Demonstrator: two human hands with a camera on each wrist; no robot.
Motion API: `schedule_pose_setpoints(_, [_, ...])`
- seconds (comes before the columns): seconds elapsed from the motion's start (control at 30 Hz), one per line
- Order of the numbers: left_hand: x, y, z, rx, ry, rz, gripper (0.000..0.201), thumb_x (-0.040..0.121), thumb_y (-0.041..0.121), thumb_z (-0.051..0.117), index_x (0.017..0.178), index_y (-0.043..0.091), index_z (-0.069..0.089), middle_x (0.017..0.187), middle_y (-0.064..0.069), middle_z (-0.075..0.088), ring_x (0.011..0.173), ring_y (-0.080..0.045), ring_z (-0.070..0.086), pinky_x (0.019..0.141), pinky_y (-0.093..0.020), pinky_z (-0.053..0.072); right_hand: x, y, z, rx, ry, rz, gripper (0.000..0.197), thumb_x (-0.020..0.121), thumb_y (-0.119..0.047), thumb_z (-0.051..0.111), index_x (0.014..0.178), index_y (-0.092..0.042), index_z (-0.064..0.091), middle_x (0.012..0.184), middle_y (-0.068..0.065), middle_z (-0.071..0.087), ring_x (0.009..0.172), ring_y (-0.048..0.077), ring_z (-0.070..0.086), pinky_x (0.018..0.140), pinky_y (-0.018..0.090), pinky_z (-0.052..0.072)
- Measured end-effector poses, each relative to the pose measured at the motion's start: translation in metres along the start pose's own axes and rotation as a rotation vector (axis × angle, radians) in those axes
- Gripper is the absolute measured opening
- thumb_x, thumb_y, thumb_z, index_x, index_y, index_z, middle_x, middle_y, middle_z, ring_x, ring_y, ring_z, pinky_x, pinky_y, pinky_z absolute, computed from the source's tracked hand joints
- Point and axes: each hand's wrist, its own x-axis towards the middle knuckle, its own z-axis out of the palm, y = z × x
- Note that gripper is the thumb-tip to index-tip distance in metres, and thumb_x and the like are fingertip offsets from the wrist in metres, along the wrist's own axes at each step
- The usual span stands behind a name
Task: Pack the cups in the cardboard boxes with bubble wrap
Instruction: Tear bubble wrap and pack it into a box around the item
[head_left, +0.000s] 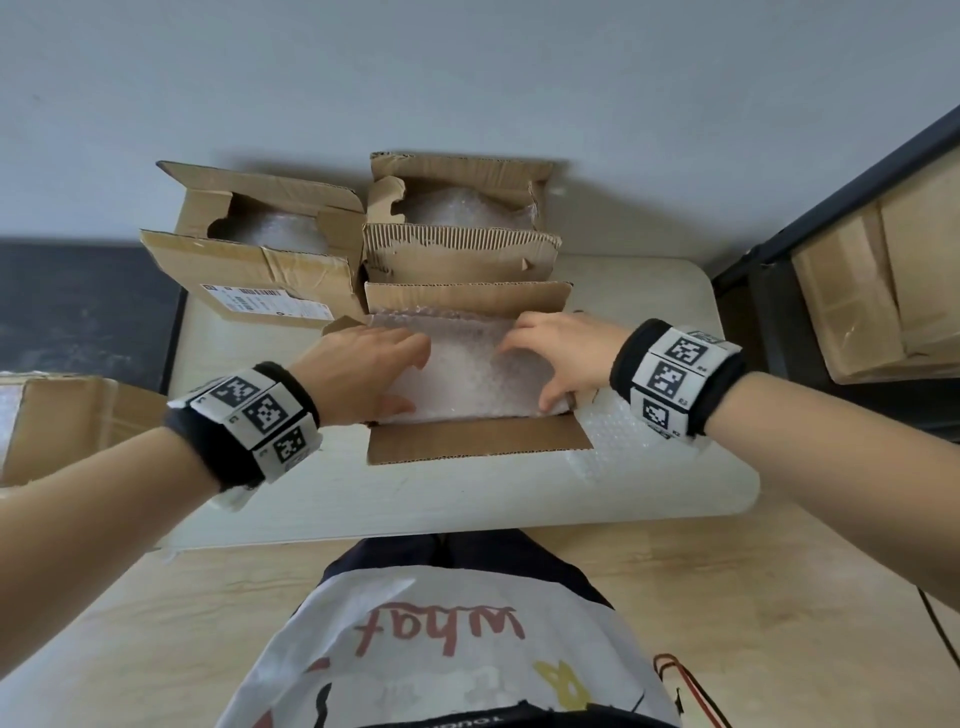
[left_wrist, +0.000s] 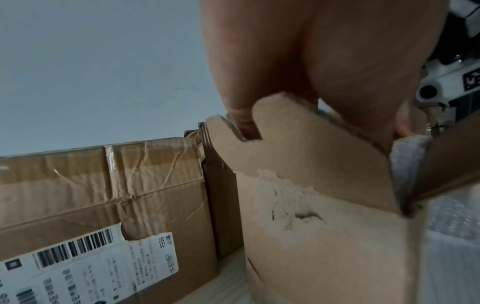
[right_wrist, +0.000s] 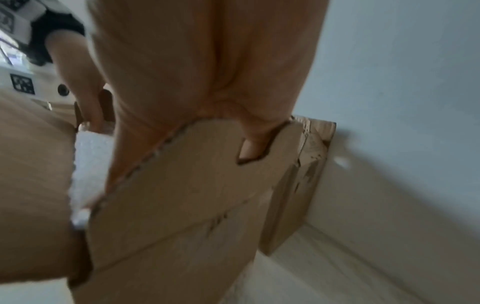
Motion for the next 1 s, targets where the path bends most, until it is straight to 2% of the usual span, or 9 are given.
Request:
schedule_pose_setpoints(0.07, [0.0,-0.002,0.004,0.012,-0.006,-0.022,0.049,0.076,0.047,0.071,0.11,0.021,0.047,0.109,0.003,0.06,0.092,-0.022,0.059,0.064,-0.029,0.039,0.002,0.004,0.004,-0.041,-0.02,0.012,0.087,0.066,-0.043,0.081,0.139,-0.023,0.039,0.126,-0.002,0.046,0.111,0.019,0.05,0.087,0.037,0.045])
schedule_pose_setpoints(0.17, [0.0,-0.002,0.011,0.05,-0.019,-0.037,0.051,0.074,0.048,0.072,0.106,0.019,0.045,0.104,0.002,0.059,0.086,-0.024,0.058,0.058,-0.029,0.036,0.008,0.003,0.01,-0.139,-0.032,0.016,0.089,0.065,-0.048,0.079,0.139,-0.02,0.037,0.121,0.0,0.046,0.105,0.021,0.053,0.075,0.032,0.041])
schedule_pose_setpoints(0.33, [0.008,0.004,0.022,0.135,-0.069,-0.123,0.055,0.074,0.047,0.072,0.105,0.015,0.038,0.101,-0.001,0.059,0.086,-0.027,0.061,0.057,-0.032,0.035,0.02,-0.011,0.024,-0.252,-0.034,0.032,0.081,0.068,-0.034,0.08,0.133,-0.012,0.037,0.12,0.008,0.044,0.104,0.028,0.056,0.062,0.033,0.037])
schedule_pose_setpoints(0.5, [0.021,0.011,0.027,0.194,-0.157,-0.187,0.072,0.074,0.044,0.075,0.123,0.01,0.034,0.109,-0.005,0.061,0.095,-0.028,0.063,0.069,-0.036,0.046,0.026,-0.021,0.036,-0.219,-0.014,0.121,0.075,0.079,-0.016,0.073,0.138,-0.011,0.027,0.131,0.011,0.037,0.112,0.031,0.053,0.075,0.039,0.048])
schedule_pose_setpoints(0.6, [0.026,0.01,0.028,0.176,-0.182,-0.205,0.082,0.072,0.041,0.077,0.13,0.007,0.03,0.114,-0.006,0.059,0.099,-0.027,0.062,0.075,-0.038,0.049,0.026,-0.022,0.039,-0.19,0.029,0.141,0.068,0.084,-0.01,0.066,0.14,-0.01,0.026,0.132,0.012,0.037,0.112,0.031,0.052,0.08,0.042,0.05])
schedule_pose_setpoints(0.67, [0.025,0.01,0.027,0.174,-0.163,-0.19,0.083,0.069,0.042,0.079,0.128,0.008,0.031,0.115,-0.006,0.056,0.1,-0.025,0.061,0.075,-0.036,0.049,0.023,-0.02,0.04,-0.168,0.046,0.142,0.064,0.084,-0.009,0.066,0.136,-0.007,0.03,0.131,0.012,0.039,0.112,0.03,0.052,0.081,0.042,0.05])
schedule_pose_setpoints(0.8, [0.019,0.011,0.024,0.259,-0.098,-0.152,0.074,0.057,0.041,0.085,0.11,0.008,0.044,0.109,-0.009,0.049,0.089,-0.024,0.056,0.069,-0.034,0.048,0.016,-0.019,0.046,-0.147,0.072,0.181,0.054,0.083,-0.003,0.065,0.129,-0.003,0.035,0.127,0.014,0.039,0.109,0.03,0.052,0.079,0.043,0.053])
schedule_pose_setpoints(0.9, [0.02,0.009,0.023,0.368,-0.112,-0.137,0.067,0.062,0.045,0.08,0.108,0.011,0.046,0.111,-0.007,0.051,0.093,-0.023,0.056,0.084,-0.033,0.041,0.018,-0.022,0.048,-0.155,0.029,0.2,0.053,0.085,0.0,0.061,0.131,-0.002,0.035,0.127,0.016,0.041,0.107,0.033,0.055,0.077,0.044,0.051])
schedule_pose_setpoints(1.0, [0.025,0.008,0.024,0.39,-0.162,-0.146,0.059,0.071,0.044,0.074,0.11,0.012,0.044,0.113,-0.004,0.054,0.096,-0.022,0.058,0.094,-0.03,0.035,0.024,-0.023,0.046,-0.161,-0.03,0.203,0.054,0.088,-0.001,0.055,0.136,-0.001,0.031,0.129,0.018,0.046,0.112,0.035,0.056,0.082,0.046,0.049])
